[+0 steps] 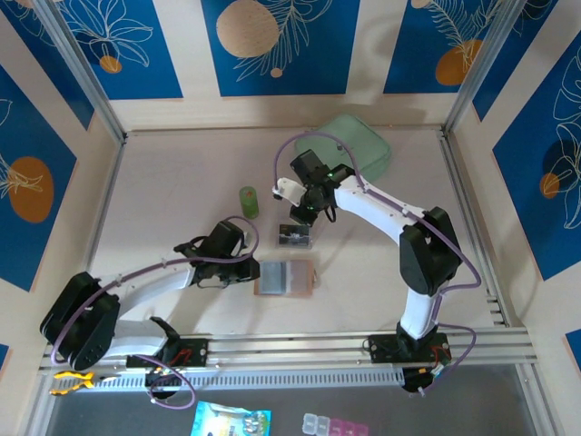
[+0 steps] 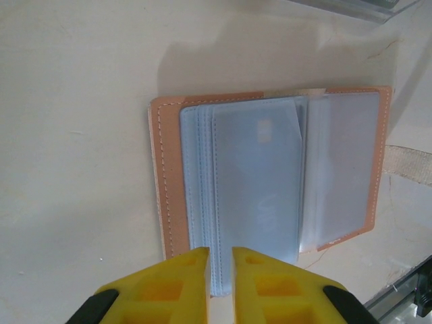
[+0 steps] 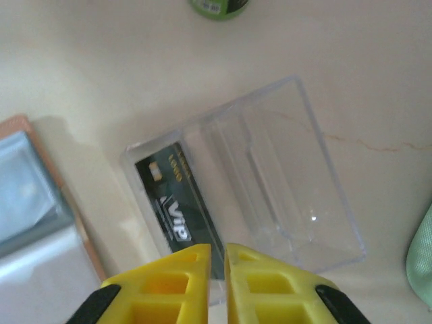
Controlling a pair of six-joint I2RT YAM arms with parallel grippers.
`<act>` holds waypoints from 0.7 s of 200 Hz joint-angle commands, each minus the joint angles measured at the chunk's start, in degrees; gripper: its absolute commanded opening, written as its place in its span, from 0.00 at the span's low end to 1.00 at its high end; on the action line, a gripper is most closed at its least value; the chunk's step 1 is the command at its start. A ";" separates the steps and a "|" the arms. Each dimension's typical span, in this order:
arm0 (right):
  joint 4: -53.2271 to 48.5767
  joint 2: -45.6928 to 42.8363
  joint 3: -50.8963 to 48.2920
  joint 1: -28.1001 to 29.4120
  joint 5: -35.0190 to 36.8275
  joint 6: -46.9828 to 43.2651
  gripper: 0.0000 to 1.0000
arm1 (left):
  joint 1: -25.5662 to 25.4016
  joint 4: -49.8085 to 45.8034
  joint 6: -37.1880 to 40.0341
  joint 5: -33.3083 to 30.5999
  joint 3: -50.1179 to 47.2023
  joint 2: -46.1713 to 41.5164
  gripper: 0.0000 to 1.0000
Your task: Take the credit cards out of the card holder
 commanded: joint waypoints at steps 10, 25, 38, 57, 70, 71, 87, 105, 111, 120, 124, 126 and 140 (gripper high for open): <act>3.09 3.49 0.20 -0.05 -0.29 3.50 0.13 | 0.62 0.44 0.62 1.37 0.74 0.08 0.15; 3.26 4.65 0.06 0.03 0.72 3.45 0.13 | 0.63 0.60 0.37 1.41 0.07 -0.34 0.15; 3.27 5.53 -0.18 0.24 1.30 3.36 0.14 | 0.62 0.79 0.18 1.30 -0.49 -0.77 0.15; 3.70 6.48 -0.90 0.33 2.24 3.45 0.15 | 0.61 0.96 0.08 1.26 -0.88 -0.88 0.15; 4.03 6.79 -1.57 0.42 2.43 3.43 0.16 | 0.62 1.04 0.00 1.29 -0.89 -0.97 0.15; 4.09 6.80 -1.56 0.42 2.48 3.44 0.16 | 0.62 1.04 0.04 1.32 -0.89 -0.96 0.15; 4.58 7.04 -2.57 0.76 2.97 3.17 0.21 | 0.62 1.09 0.09 1.34 -0.89 -0.88 0.15; 5.10 7.20 -3.62 1.04 3.56 2.75 0.23 | 0.63 1.22 0.10 1.26 -0.96 -0.79 0.15; 5.20 7.29 -3.73 1.08 3.74 2.66 0.24 | 0.61 1.22 0.00 1.17 -0.94 -0.84 0.15; 5.20 7.33 -3.84 1.13 3.94 2.52 0.24 | 0.62 1.30 -0.09 1.09 -1.10 -0.88 0.15; 5.25 7.24 -3.85 1.13 4.02 2.48 0.25 | 0.64 1.38 -0.07 1.16 -1.12 -0.96 0.15; 5.21 7.24 -3.85 1.19 4.03 2.41 0.25 | 0.65 1.39 -0.07 1.17 -1.14 -0.90 0.15; 5.36 6.83 -3.69 1.23 4.48 2.52 0.25 | 0.62 1.33 -0.05 1.17 -1.19 -0.87 0.16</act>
